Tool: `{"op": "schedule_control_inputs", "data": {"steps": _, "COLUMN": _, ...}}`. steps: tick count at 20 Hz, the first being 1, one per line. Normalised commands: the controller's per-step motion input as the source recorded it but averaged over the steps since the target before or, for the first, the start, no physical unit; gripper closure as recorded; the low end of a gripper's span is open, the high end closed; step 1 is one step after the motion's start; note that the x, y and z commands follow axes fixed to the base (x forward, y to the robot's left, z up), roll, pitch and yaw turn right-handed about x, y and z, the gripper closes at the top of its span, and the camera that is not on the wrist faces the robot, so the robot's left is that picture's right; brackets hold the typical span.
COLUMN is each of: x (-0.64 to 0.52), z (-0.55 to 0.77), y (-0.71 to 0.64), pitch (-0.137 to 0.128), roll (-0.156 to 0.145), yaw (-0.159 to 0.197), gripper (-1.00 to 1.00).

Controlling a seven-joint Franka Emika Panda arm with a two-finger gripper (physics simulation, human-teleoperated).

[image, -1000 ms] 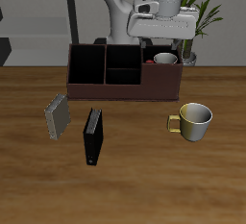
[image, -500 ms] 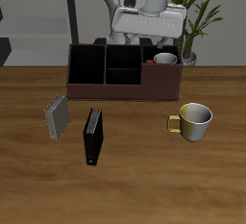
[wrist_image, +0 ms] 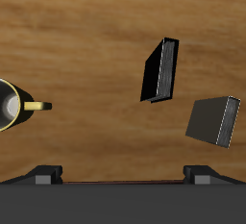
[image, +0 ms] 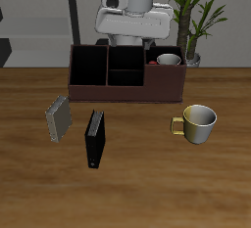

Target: Place the red mug into the back desk caddy's right compartment and place the yellow book into the back desk caddy's back compartment

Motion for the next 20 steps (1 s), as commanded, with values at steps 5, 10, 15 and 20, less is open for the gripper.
{"op": "schedule_control_inputs", "data": {"steps": 5, "x": 0.07, "z": 0.05, "y": -0.63, "pitch": 0.022, "roll": -0.001, "yaw": -0.025, "gripper": -1.00}}
{"op": "schedule_control_inputs", "data": {"steps": 10, "x": 0.09, "z": 0.06, "y": -0.58, "pitch": 0.018, "roll": -0.006, "yaw": 0.028, "gripper": -1.00}}
{"op": "schedule_control_inputs", "data": {"steps": 15, "x": 0.16, "z": 0.05, "y": -0.82, "pitch": 0.003, "roll": -0.057, "yaw": 0.004, "gripper": -1.00}}
{"op": "schedule_control_inputs", "data": {"steps": 20, "x": 0.11, "z": 0.00, "y": -0.64, "pitch": -0.007, "roll": -0.008, "yaw": 0.018, "gripper": -1.00}}
